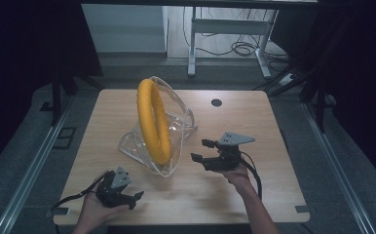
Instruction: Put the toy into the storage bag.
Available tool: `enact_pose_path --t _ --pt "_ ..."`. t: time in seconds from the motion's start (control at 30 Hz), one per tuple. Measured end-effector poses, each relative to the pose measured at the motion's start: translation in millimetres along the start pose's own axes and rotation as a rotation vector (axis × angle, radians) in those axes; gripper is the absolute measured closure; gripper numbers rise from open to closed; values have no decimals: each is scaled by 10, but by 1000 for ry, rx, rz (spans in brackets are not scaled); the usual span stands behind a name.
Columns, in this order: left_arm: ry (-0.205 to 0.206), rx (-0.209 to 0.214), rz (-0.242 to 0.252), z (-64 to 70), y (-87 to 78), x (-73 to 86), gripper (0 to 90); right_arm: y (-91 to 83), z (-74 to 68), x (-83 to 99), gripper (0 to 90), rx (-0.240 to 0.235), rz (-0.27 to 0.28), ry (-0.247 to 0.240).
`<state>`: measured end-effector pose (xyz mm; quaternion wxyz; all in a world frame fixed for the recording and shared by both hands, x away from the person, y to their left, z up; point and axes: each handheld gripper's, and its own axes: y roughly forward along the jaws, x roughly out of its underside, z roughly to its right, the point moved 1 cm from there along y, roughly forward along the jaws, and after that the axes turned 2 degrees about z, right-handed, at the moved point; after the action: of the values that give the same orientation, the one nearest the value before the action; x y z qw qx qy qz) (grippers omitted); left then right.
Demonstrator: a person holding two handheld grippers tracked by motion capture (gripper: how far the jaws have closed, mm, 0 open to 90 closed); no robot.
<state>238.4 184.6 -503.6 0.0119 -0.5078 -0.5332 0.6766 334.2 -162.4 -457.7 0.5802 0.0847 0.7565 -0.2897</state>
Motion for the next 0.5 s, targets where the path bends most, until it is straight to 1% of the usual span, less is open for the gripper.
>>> enact_pose_path --t 0.1,0.2,0.23,0.27,0.3,0.37,0.5 --pt "3 0 -1 0 3 0 160 -14 31 127 281 16 -21 6" --pt "1 -1 1 0 -2 -1 160 -3 47 205 295 26 -37 15" --pt "1 0 2 -1 -7 -1 160 9 47 211 295 31 -51 11" --pt "0 0 4 -2 -12 -1 159 13 47 213 297 42 -55 -3" --pt "0 -1 4 -5 -17 -2 160 13 45 214 301 44 -54 -4" --pt "-3 -3 6 -7 -19 -1 160 12 43 217 306 42 -47 7" --pt "3 -1 4 -4 -12 -1 160 13 28 245 307 50 -46 4"
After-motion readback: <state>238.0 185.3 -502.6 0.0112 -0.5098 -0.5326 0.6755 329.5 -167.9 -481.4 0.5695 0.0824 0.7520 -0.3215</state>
